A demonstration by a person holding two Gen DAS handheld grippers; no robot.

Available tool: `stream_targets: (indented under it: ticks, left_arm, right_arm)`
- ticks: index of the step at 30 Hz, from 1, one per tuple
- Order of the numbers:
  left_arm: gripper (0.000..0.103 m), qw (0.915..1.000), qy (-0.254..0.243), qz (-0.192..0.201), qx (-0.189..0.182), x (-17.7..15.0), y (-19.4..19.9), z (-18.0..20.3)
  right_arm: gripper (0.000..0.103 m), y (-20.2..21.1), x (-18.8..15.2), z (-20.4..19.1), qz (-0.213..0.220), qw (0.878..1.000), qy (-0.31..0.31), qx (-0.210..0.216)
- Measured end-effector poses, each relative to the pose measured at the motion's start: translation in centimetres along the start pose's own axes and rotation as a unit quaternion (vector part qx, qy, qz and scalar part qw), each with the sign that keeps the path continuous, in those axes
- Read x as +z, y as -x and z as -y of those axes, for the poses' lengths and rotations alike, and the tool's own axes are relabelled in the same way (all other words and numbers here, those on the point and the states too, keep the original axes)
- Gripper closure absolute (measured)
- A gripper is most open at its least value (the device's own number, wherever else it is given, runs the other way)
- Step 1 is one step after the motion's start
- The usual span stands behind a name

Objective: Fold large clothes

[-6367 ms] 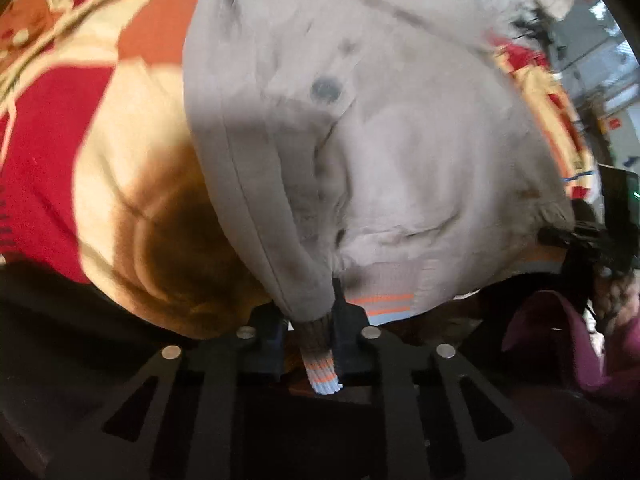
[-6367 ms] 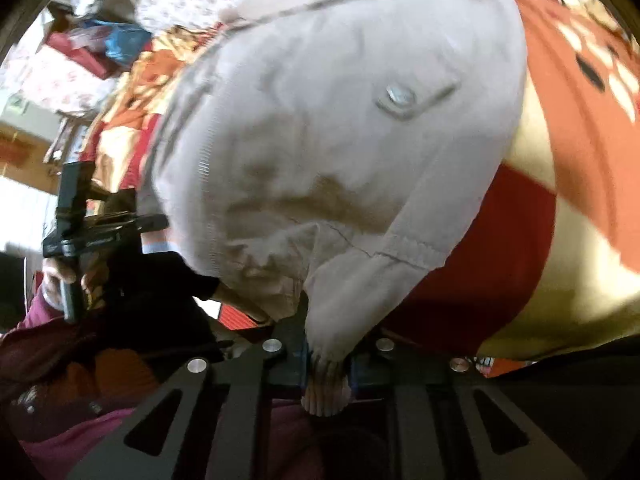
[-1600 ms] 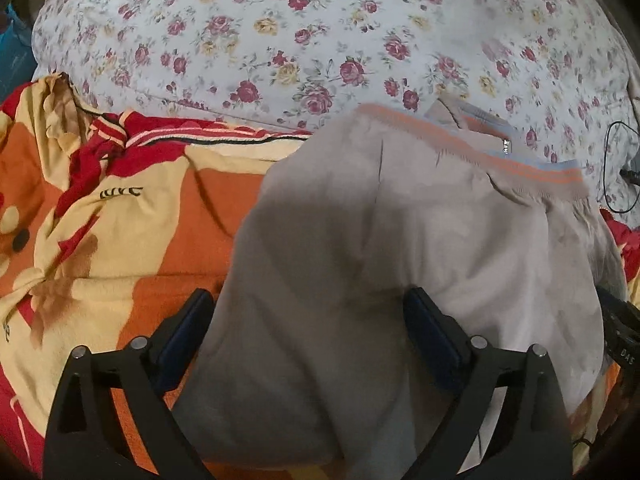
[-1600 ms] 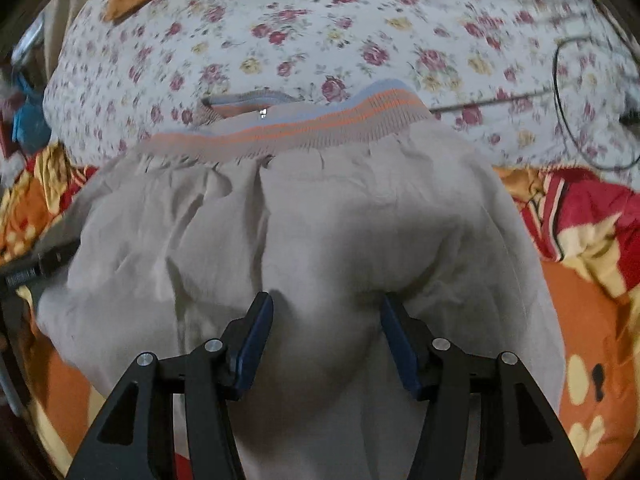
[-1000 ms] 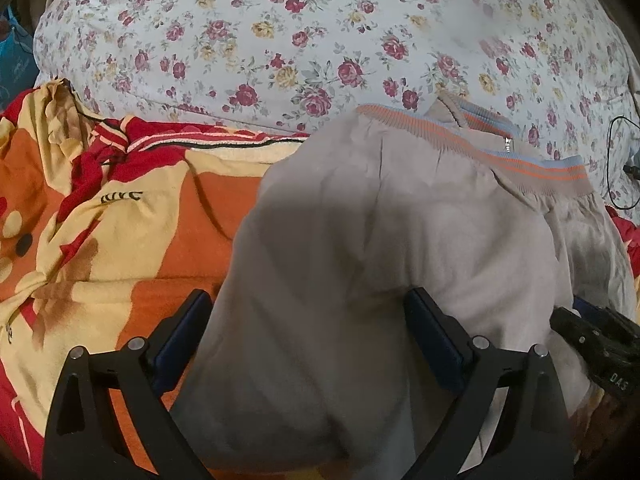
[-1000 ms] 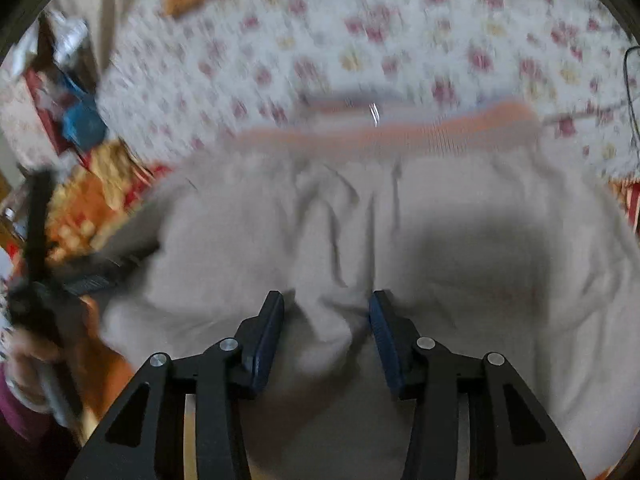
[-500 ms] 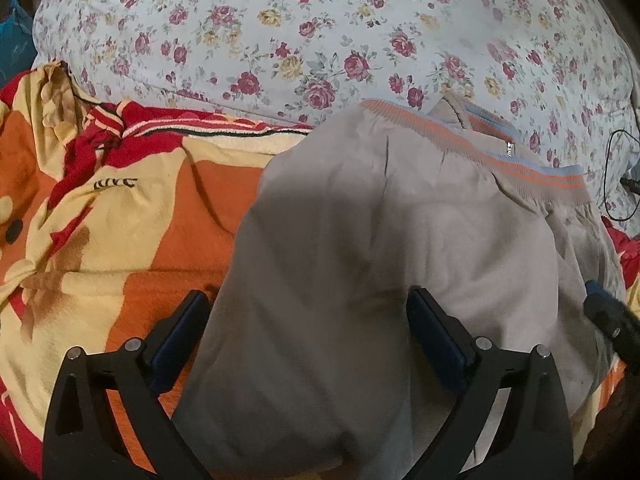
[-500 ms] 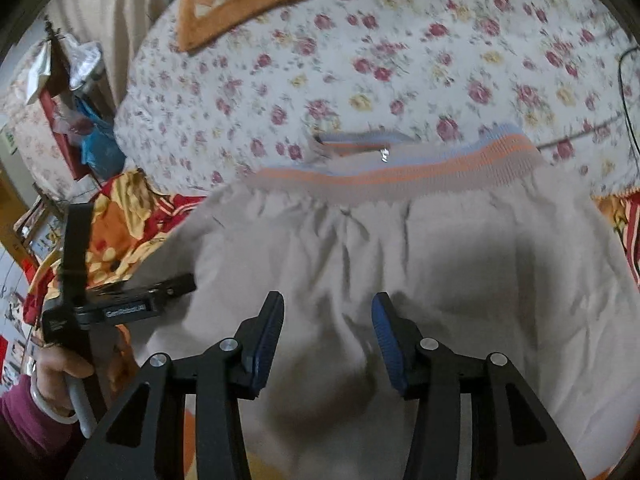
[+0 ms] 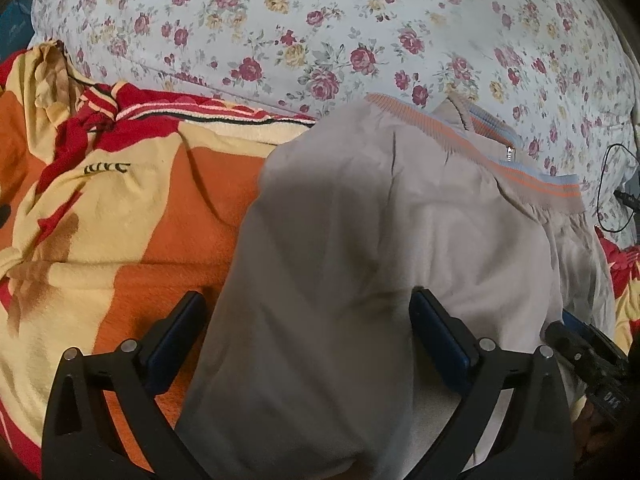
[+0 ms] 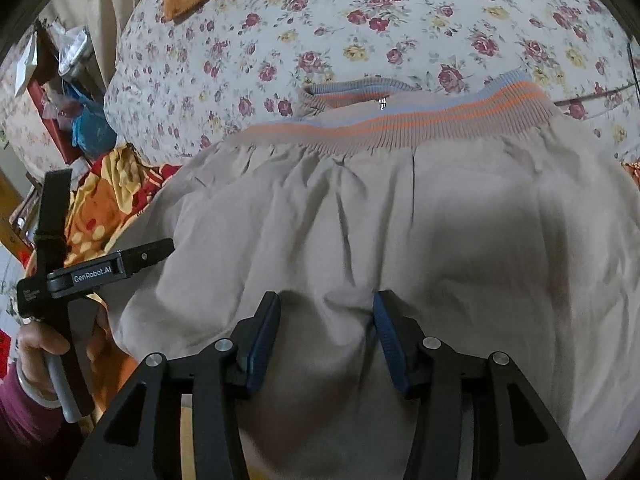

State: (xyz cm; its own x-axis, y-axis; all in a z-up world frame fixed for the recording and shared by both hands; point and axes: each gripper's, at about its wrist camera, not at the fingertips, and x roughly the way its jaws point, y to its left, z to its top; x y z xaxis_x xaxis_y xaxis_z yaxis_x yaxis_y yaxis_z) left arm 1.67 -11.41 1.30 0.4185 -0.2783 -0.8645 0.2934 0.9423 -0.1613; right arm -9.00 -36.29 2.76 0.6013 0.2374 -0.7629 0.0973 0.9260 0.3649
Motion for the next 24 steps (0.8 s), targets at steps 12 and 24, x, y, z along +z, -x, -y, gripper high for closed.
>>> stream_targets:
  ticks: [12,24]
  left_arm:
    - [0.001,0.9961,0.046,-0.017,-0.074,2.6,-0.3,-2.0]
    - [0.023,0.9872,0.052,-0.052,-0.141,2.5,-1.5,-1.0]
  right_arm:
    - [0.048,0.3,0.3,1.2,0.004,0.999,-0.031,0.023]
    - [0.043,0.4,0.5,1.0,0.017,0.999,-0.025,0.019]
